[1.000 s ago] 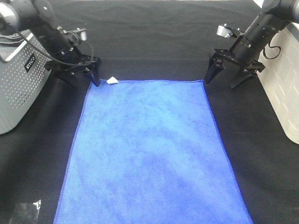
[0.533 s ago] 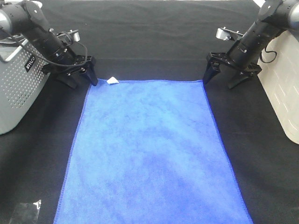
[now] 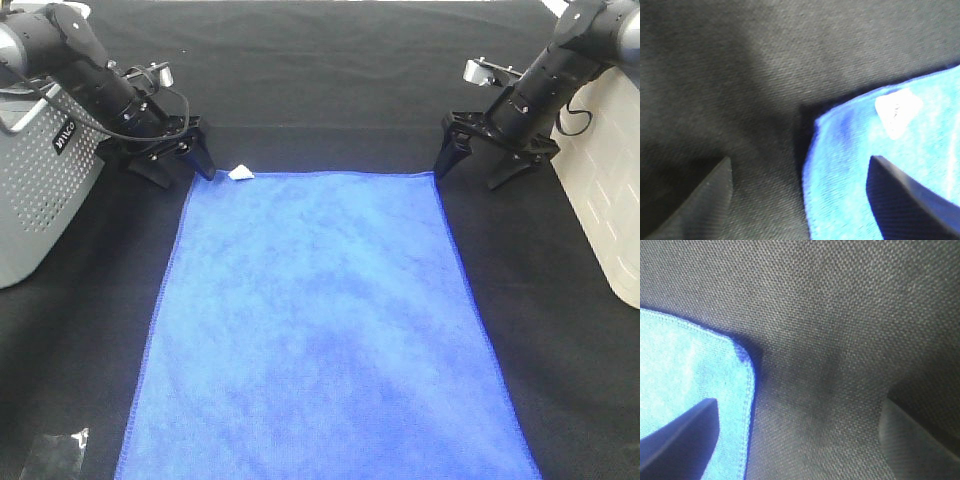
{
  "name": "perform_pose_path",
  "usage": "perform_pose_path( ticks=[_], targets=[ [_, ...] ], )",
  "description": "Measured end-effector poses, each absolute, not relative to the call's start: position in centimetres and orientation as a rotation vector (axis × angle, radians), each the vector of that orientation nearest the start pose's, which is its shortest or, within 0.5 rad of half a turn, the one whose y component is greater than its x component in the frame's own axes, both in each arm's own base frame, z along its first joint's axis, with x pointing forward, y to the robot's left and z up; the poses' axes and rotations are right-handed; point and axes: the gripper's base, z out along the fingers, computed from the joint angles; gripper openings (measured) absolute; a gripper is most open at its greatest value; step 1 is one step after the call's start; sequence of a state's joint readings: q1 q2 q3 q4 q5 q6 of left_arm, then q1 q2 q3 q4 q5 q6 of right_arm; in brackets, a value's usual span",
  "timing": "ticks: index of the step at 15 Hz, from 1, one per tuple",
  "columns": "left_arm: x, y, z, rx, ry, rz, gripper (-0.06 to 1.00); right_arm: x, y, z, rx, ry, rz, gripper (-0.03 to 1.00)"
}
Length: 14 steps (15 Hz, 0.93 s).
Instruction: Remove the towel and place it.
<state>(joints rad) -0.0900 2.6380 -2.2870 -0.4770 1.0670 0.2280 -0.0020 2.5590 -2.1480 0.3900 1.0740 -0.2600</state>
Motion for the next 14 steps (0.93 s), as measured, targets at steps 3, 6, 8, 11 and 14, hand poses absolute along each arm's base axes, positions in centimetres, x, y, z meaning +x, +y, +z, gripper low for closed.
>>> perform_pose_path(
  ticks=[3,6,8,11,14],
  targets=[
    [53.1,-9.6,10.1,0.214,2.801,-0.618,0.69,52.0,5.2,9.9,-0.208,2.870,0.472,0.82],
    [52.6,-12.1,10.1,0.273,2.800,-0.639,0.69,52.1,8.7,9.7,-0.289,2.828,0.466,0.81],
    [52.2,-14.0,10.1,0.322,2.799,-0.653,0.69,51.9,10.5,9.6,-0.330,2.810,0.466,0.80],
    [51.8,-15.2,10.1,0.352,2.799,-0.661,0.69,51.9,10.9,9.6,-0.356,2.808,0.446,0.78],
    [51.8,-15.2,10.0,0.353,2.800,-0.659,0.67,51.9,10.7,9.5,-0.377,2.807,0.404,0.67]
  ],
)
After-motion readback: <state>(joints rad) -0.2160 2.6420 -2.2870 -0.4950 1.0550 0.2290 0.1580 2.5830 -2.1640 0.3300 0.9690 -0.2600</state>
